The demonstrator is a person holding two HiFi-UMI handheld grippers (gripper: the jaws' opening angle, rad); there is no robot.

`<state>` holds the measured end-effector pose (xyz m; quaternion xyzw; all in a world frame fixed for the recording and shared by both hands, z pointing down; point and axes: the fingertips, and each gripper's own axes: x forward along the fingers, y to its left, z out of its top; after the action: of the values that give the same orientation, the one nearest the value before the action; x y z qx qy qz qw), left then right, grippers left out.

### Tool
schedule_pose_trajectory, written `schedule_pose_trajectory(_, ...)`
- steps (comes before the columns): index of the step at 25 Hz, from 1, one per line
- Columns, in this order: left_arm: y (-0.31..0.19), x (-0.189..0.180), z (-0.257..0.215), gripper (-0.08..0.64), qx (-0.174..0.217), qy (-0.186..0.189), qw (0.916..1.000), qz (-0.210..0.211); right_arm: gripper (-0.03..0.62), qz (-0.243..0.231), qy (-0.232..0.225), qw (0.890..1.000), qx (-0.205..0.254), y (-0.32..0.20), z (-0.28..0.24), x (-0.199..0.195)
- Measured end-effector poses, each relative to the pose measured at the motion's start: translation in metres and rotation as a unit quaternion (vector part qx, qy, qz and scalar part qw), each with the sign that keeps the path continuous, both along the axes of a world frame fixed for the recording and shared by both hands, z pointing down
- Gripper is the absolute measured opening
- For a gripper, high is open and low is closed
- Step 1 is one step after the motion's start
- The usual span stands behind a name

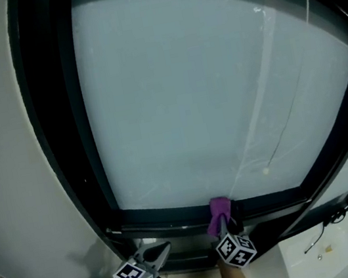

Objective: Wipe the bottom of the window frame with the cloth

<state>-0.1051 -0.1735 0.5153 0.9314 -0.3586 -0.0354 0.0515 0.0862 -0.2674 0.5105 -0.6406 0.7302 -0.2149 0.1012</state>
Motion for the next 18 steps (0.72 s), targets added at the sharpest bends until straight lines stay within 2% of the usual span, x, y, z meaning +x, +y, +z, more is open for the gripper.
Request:
schedule_pose_trajectory(4,-0.004,0.012,0.001,0.002,0.000,-0.001,1.0000,0.008,0.075,-0.003,0.019,1.000,-0.003,0.002,0.005,0.010)
schedule_pose_trajectory(7,-0.005,0.022,0.003,0.002,-0.001,-0.003,0.9999,0.015,0.075,-0.018,0.062,0.998,0.000,0.003,0.005,0.014)
schedule_pose_trajectory(11,-0.005,0.039,0.004,0.002,-0.003,-0.008,0.9997,0.024,0.075,-0.033,0.118,0.992,0.005,0.007,0.006,0.022)
schedule_pose_trajectory(15,-0.009,0.054,0.004,0.002,-0.002,-0.011,0.9996,0.027,0.075,-0.047,0.152,0.987,0.010,0.007,0.006,0.030)
schedule_pose_trajectory(18,-0.013,0.065,0.002,0.002,-0.001,-0.009,0.9997,0.025,0.075,-0.062,0.190,0.980,0.013,0.006,0.005,0.036)
